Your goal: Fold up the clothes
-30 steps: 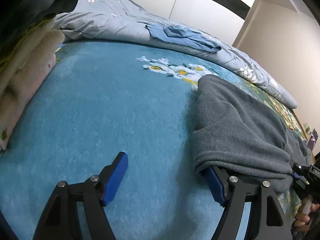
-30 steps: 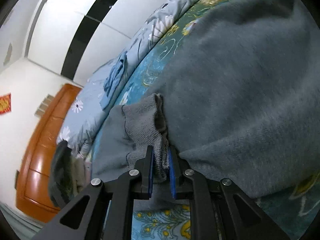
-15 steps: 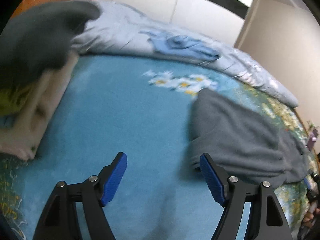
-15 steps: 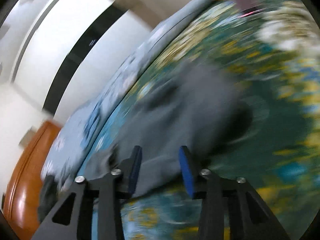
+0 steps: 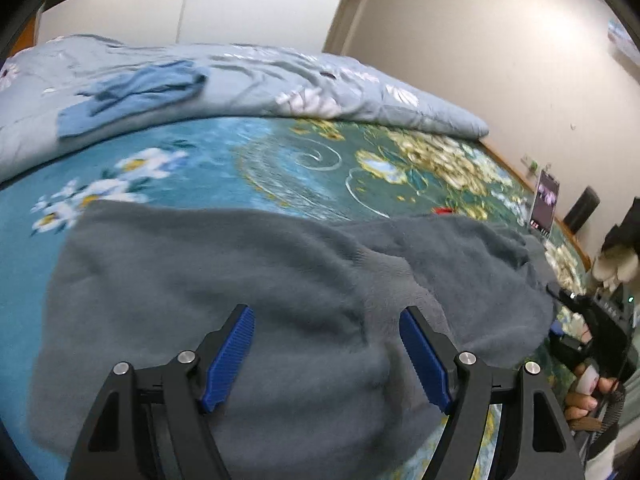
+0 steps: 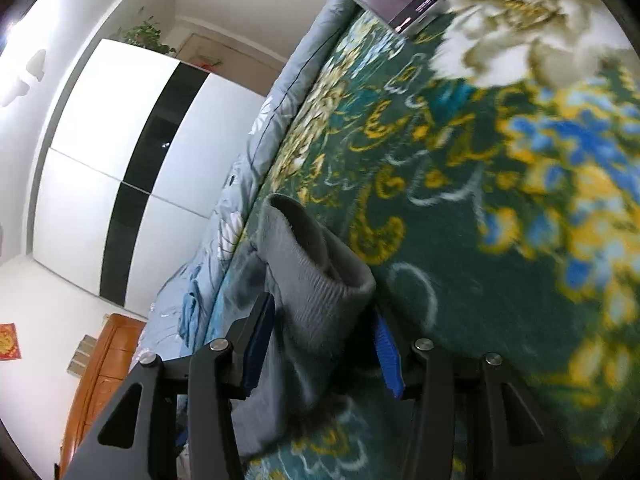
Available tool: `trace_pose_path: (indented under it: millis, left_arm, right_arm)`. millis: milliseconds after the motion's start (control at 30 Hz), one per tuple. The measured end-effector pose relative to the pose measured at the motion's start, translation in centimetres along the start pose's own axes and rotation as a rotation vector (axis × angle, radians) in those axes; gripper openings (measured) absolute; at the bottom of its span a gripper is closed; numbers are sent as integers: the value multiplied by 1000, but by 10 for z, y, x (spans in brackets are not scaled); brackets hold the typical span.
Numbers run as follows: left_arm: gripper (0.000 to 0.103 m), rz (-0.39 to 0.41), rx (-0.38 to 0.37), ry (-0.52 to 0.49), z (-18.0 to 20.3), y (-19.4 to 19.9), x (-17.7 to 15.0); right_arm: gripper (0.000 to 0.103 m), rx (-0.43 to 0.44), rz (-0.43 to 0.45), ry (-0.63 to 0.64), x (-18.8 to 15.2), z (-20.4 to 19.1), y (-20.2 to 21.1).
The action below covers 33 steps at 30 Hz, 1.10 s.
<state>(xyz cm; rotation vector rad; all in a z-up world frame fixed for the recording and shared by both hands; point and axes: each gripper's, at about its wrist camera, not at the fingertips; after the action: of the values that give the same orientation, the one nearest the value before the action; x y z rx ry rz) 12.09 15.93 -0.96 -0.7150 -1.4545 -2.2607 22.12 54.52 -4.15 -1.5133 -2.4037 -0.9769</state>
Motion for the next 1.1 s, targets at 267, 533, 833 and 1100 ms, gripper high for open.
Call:
trace_pose_path:
  millis: [267,533,833,1100]
  left_arm:
    - [81,-39,91,-27,12,-32,-1]
    - [82,-9,18,73,-17,9,3]
    - [82,89,51,230,-106,82,-9]
    - [82,118,73,359,-171,108,-29]
  right_arm:
    - [33,48,21,-8,7,0,-12]
    - [19,36,72,105,11,-63,13]
    - [18,35,51,559,-30,-249,3]
    - [18,67,-142,801,-127,-352,-90]
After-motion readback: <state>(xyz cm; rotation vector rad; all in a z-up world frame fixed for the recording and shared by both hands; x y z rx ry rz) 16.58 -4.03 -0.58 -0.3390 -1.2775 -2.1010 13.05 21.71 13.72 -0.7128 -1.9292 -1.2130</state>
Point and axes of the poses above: each gripper's, at about its wrist camera, not at the fingertips, and y roughly against the way its jaws point, z to its right, x to its top, and after that the axes turned 6 degrees about y, right-handed
